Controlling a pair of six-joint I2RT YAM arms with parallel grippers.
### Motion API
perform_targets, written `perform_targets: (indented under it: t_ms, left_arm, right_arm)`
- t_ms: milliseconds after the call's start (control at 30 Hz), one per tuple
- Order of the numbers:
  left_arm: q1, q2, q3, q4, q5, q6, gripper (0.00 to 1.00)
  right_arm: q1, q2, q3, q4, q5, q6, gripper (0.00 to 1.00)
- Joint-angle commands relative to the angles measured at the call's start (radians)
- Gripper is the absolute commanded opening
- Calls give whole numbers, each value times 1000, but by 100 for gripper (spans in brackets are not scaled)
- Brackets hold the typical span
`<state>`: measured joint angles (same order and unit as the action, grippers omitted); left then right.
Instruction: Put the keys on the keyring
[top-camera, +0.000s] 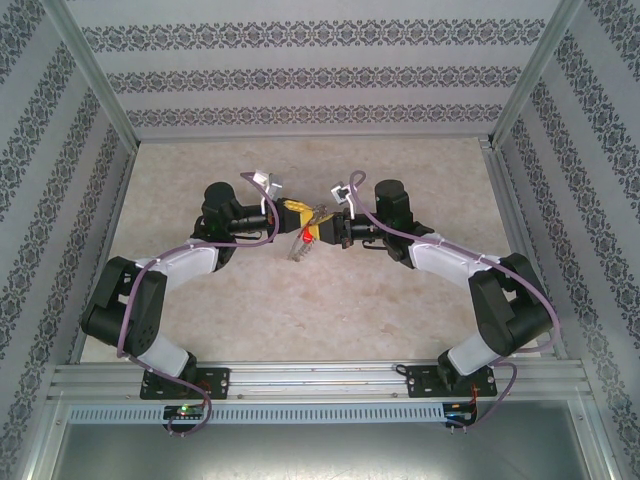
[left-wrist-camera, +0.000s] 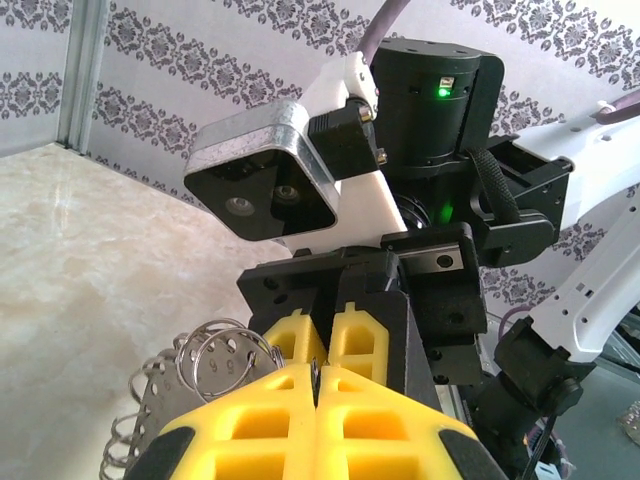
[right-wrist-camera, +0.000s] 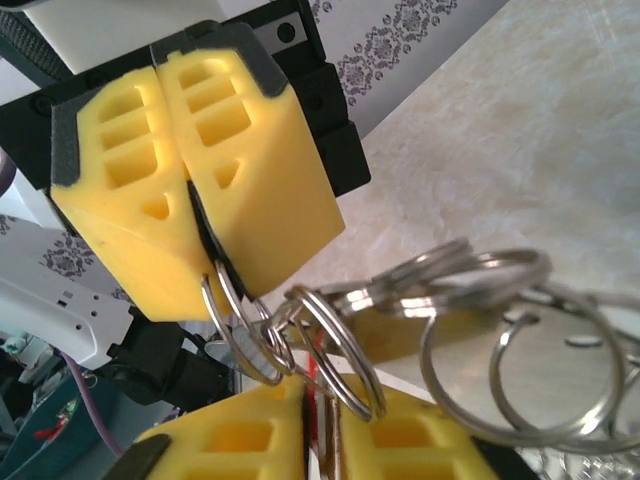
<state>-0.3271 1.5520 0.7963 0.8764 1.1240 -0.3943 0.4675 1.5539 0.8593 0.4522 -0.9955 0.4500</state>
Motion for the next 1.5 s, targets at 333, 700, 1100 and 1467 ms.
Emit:
perform_targets:
  t_ms: [333, 700, 1100, 1467]
  left_arm:
    - [-5, -30, -12, 95, -36, -1, 0]
    - [-7, -27, -11, 84, -90, -6, 0]
    - [-6, -9, 0, 142, -183, -94, 0]
    - [-7, 27, 14, 263, -120, -223, 0]
  right_arm:
    - [-83, -259, -62, -306, 287, -81, 95]
    - [-94, -221, -8, -356, 589, -22, 98]
    - [-95, -187, -84, 66, 338, 133, 62]
    - [-50, -175, -75, 264, 205, 219, 41]
